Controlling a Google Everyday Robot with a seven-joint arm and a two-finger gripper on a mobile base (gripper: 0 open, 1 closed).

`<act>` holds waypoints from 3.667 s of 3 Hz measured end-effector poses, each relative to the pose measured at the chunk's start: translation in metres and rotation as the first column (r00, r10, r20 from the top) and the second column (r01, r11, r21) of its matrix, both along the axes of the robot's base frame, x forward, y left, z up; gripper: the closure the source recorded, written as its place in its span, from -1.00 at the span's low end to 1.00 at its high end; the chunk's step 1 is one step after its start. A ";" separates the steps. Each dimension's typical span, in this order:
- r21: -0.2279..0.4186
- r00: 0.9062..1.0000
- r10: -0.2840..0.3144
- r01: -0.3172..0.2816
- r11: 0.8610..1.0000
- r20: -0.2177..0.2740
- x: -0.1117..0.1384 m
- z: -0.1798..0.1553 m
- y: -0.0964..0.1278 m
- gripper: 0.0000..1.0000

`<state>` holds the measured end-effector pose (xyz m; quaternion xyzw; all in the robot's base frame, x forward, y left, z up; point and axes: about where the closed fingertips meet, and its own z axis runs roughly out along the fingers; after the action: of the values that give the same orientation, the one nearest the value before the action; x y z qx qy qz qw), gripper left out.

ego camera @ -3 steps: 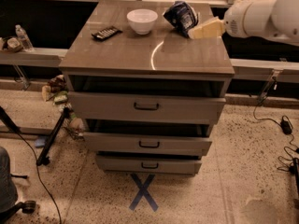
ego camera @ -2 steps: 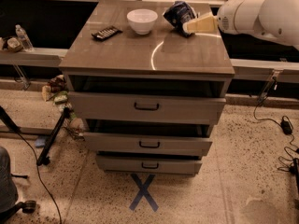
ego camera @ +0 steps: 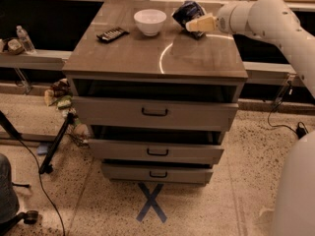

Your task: Pick blue chip bag

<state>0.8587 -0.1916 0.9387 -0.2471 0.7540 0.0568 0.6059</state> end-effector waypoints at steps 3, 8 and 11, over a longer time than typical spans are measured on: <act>-0.009 1.000 -0.008 0.008 1.000 0.000 0.076 -0.026 0.024 -1.00; -0.047 0.994 -0.095 0.093 0.995 -0.045 0.120 -0.065 0.028 0.28; 0.059 0.994 -0.074 0.070 0.996 0.083 0.087 -0.006 0.025 1.00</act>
Offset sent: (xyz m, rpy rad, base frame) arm 0.0939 0.0173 -0.0213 0.0058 -0.0177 0.0156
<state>0.9458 -0.1671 0.9327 -0.2048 0.7340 0.0455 0.6460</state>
